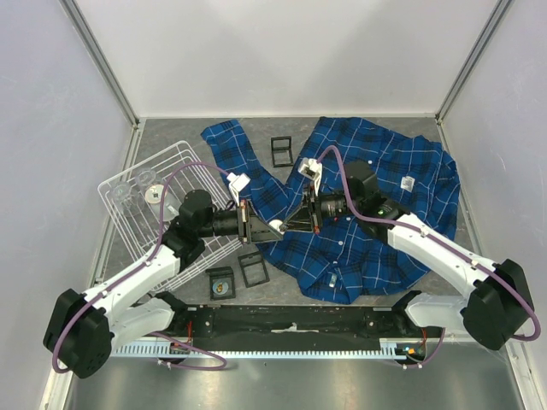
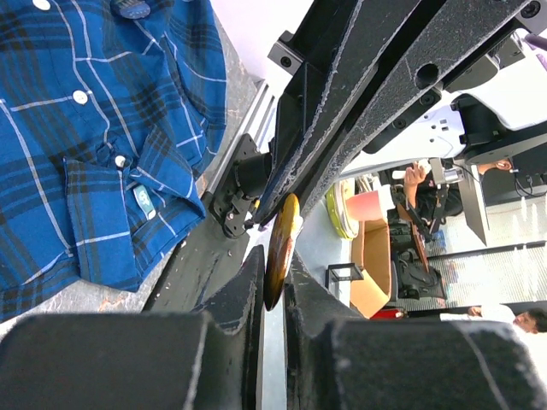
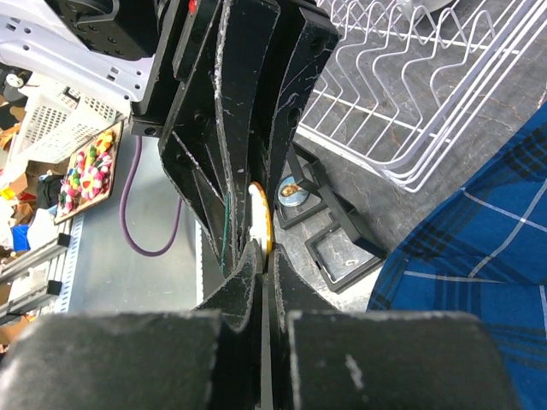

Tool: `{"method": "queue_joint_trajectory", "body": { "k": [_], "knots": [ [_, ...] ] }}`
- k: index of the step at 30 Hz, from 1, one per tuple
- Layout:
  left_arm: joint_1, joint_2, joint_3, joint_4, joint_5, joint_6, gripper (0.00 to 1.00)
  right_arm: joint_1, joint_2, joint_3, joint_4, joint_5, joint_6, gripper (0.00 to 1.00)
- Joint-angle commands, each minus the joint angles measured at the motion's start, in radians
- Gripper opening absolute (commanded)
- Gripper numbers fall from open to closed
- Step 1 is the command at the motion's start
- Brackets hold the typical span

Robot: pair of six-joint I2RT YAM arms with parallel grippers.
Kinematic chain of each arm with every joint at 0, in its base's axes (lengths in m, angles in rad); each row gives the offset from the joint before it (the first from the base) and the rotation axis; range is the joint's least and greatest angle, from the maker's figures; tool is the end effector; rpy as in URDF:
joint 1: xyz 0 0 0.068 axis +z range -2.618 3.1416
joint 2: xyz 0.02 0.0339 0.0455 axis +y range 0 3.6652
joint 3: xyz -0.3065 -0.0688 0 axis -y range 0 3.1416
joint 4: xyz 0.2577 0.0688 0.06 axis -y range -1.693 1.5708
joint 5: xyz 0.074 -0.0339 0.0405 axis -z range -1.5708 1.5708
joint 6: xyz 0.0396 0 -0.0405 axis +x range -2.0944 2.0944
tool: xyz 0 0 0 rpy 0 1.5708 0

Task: Remove the brooch from the garment
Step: Close the brooch.

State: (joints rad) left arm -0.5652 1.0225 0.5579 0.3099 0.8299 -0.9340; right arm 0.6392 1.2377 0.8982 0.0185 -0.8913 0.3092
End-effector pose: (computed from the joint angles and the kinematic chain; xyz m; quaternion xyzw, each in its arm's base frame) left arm 0.1676 -0.1409 0.2977 0.1303 0.7315 -0.6297 0.2270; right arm 0.2036 0.1897 0.3427 -0.3689 0.6805 0.5521 0.3100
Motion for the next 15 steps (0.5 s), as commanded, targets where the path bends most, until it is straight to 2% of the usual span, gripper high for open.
{"method": "queue_joint_trajectory", "body": {
  "k": [1, 11, 15],
  "knots": [
    [0.005, 0.002, 0.027, 0.029, 0.012, -0.055, 0.02, 0.027, -0.023, 0.039, -0.017, -0.011, -0.101, 0.0],
    [0.005, 0.005, 0.037, -0.018, 0.0, -0.052, 0.02, 0.043, -0.043, 0.07, -0.078, 0.023, -0.166, 0.0],
    [0.005, -0.016, 0.048, -0.093, -0.035, -0.008, 0.02, 0.048, -0.041, 0.08, -0.101, 0.058, -0.15, 0.0]
  ]
}}
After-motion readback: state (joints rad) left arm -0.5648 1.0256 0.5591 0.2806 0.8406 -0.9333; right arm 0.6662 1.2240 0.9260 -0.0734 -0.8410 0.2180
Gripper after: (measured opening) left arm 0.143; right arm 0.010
